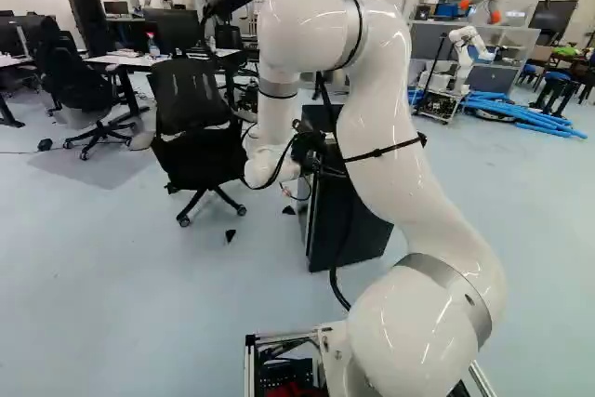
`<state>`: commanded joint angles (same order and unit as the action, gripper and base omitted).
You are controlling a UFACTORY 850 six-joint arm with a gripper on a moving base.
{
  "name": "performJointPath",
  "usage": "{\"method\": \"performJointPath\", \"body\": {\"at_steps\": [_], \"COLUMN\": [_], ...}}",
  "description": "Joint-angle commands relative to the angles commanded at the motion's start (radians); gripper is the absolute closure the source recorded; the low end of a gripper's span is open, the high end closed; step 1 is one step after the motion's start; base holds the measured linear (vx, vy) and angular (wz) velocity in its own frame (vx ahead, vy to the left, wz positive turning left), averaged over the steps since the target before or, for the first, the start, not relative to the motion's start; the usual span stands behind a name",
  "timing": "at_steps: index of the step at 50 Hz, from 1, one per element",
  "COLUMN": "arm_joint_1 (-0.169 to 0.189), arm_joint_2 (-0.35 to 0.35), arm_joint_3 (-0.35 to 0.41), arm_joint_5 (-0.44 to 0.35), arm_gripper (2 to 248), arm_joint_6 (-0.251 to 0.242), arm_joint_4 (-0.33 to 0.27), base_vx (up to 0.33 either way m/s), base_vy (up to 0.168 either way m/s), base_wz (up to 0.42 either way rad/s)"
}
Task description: Grab a drink from the fridge
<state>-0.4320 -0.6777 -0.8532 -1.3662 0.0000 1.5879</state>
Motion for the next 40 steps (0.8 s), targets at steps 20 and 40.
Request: {"method": "performJointPath", "body": {"at_steps": [20,40], "arm_joint_1": [0.000,0.000], "arm_joint_2": [0.000,0.000], "arm_joint_3": [0.000,0.000], "arm_joint_5": [0.000,0.000], "arm_gripper": [3,3], "arm_joint_6": [0.000,0.000], "arm_joint_4": [0.065,0.130], "base_vx": [0.000,0.000], "base_vy": [0.000,0.000], "base_wz": [0.000,0.000]}}
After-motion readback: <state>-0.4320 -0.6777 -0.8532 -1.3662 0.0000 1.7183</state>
